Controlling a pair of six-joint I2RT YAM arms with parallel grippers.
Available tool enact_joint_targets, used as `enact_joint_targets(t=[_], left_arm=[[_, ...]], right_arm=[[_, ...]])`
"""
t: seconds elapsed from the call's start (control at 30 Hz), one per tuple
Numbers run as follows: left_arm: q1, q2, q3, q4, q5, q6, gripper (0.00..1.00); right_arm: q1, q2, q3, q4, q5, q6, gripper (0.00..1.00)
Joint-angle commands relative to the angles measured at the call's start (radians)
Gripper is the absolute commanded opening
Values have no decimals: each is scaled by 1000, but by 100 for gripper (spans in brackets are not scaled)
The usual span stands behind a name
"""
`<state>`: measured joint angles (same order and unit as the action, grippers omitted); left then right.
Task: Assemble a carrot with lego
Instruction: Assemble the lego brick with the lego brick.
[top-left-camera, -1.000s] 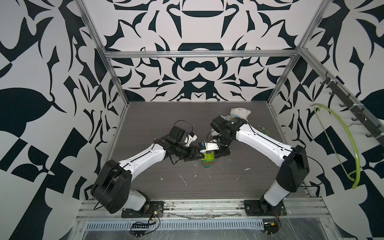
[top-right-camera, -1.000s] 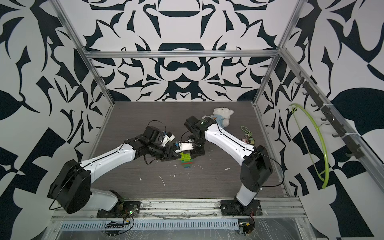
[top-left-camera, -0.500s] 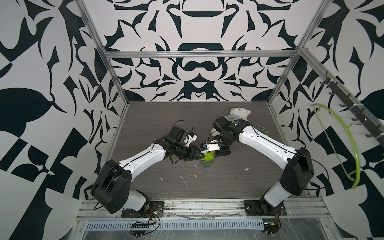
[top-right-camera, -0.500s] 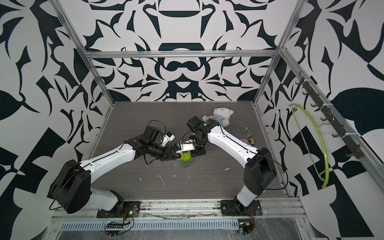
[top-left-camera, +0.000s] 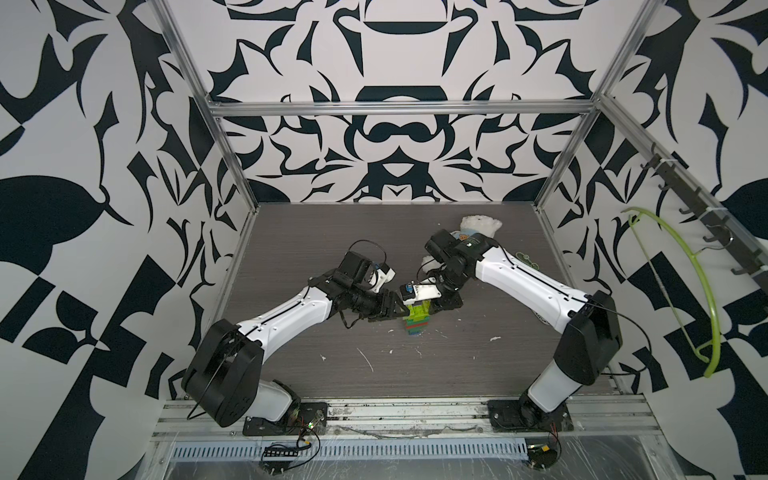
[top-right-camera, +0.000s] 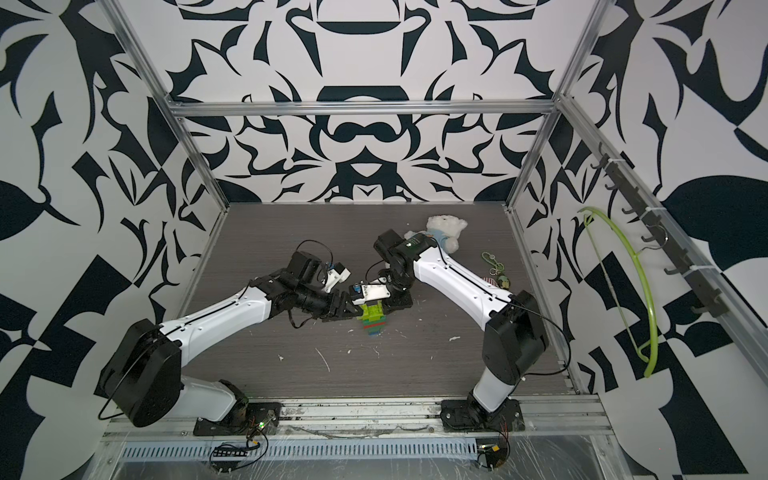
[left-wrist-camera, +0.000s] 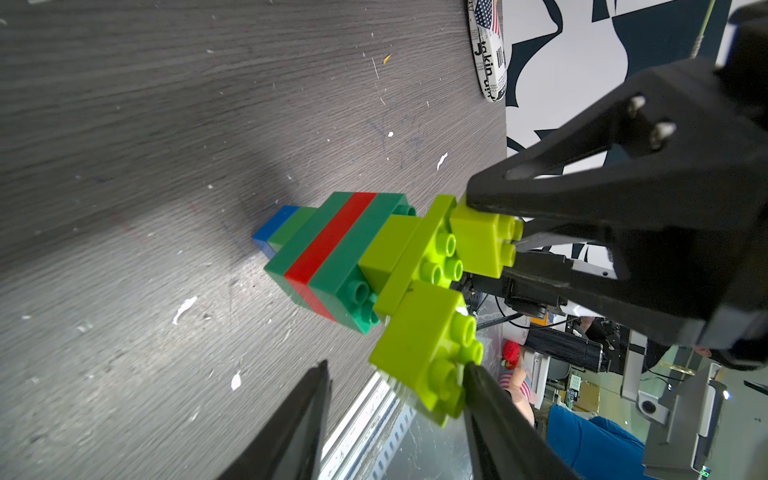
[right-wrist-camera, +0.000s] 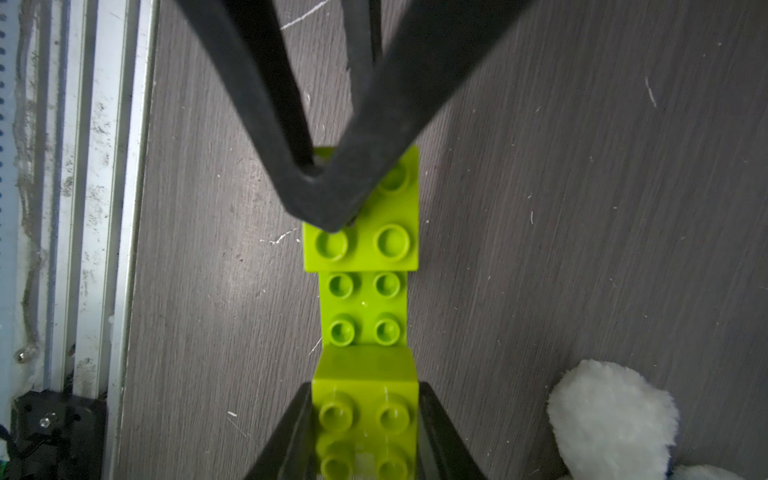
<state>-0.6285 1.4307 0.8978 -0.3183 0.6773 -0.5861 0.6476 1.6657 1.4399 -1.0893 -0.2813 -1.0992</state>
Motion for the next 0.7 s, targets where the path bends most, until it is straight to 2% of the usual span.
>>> enact_joint_targets(t=[0.0, 0.2, 0.37, 0.67], left_arm=[[2, 20, 12, -61, -33, 20, 57], [1, 21, 10, -61, -37, 22, 57], [2, 13, 6, -63, -39, 23, 57], [2, 17, 13, -65, -37, 23, 57]], right_arm=[[-6, 48, -37, -101, 121, -7, 0], [-1, 94, -36, -91, 91, -1, 0], [-2, 78, -53, -45, 48, 0, 0], [4, 89, -53, -50, 66, 16, 0]])
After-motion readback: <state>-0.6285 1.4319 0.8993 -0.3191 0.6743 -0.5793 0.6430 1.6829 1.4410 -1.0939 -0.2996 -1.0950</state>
